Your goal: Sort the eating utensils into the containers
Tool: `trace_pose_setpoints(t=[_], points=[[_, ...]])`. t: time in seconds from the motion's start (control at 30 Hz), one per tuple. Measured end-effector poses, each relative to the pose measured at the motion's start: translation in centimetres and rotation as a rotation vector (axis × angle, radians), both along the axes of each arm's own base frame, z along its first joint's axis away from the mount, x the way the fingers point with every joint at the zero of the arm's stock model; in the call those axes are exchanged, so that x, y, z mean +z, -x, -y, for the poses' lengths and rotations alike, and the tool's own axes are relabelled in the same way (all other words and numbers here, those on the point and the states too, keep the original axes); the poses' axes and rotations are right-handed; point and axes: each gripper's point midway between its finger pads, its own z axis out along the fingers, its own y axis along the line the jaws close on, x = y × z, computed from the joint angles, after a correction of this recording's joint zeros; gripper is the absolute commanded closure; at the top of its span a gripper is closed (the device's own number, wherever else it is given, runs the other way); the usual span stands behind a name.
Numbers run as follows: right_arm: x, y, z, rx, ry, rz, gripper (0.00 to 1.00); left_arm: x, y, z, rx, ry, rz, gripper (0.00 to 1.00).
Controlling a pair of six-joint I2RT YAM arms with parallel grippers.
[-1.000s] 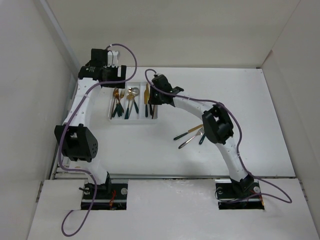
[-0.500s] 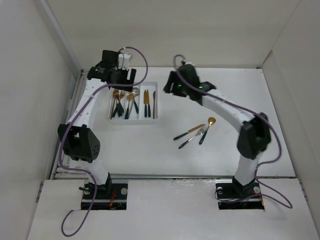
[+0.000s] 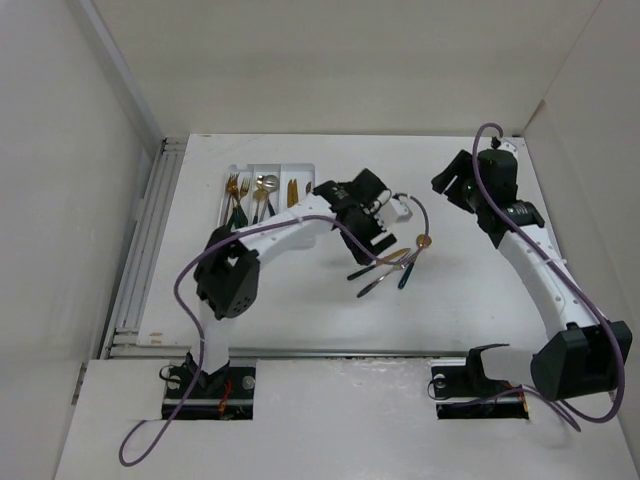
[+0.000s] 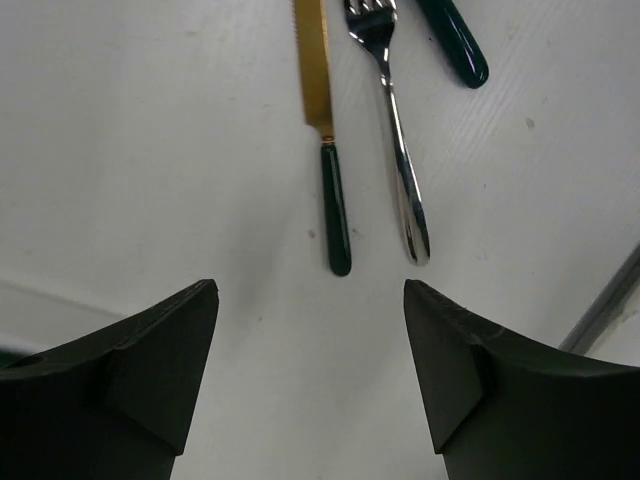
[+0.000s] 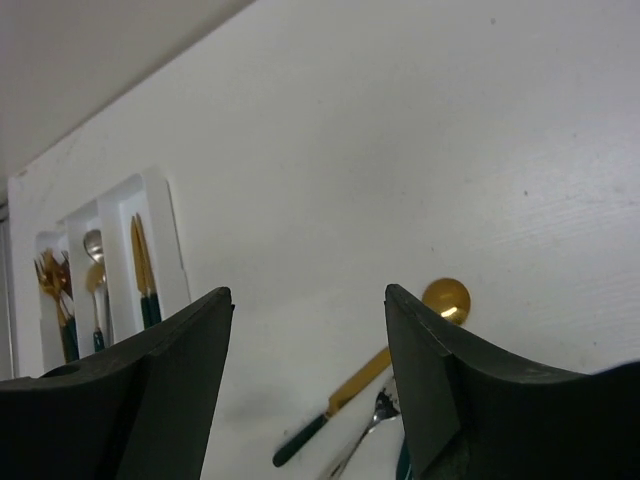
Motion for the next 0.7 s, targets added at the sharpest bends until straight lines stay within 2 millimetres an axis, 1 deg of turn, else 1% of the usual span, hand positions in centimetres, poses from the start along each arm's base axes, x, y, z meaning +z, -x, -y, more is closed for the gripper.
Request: trace_pose_setpoints(t=[0.07,0.13,0.17,0.23,0.3,0.37,0.47,0.57,0.7], points=[[-1.3,0.9,0.3,0.006,0.006,-0.035,0.32,-3.7,1.1,1.0,-0.039,-0.061,-0.059,0.32],[-1.6,1.4,0.9,-0.002,0.011,-0.045,0.32,-6.6,1.6,1.2,-0.062,-0.111,-0.1,0.35],[-1.5,1.6,1.2,-0.008,0.013,-0.043,0.32,-7.7,1.8,1.2,-0.066,-0.131,-0.116,0.36],[-1.0,2.0,1.8,-0.012,0.019,-0.029,0.32,-9.2,2.1,1.3,-0.081,-0.156,-0.135,0.36],[-0.3,2.2,2.2,-0.018,0.025,-0.01,0.32,-9.9,2.3,1.4,-0.088,-0.169,-0.14,0.36],[0.2,2.4,2.5,-0.019,0.032,0.004,0.32,-10.3,2.3,1.6,-0.088,-0.175,-0.132,0.4],[0.4,2.5,2.7,-0.014,0.037,0.011,0.32,-11.1,1.8,2.1,-0.079,-0.186,-0.11,0.47],[0.4,2.5,2.9,-0.011,0.043,0.01,0.32,-11.9,1.3,2.4,-0.068,-0.201,-0.092,0.5],[0.4,2.5,3.3,-0.014,0.048,0.01,0.32,-12.0,0.8,2.6,-0.058,-0.2,-0.071,0.63]])
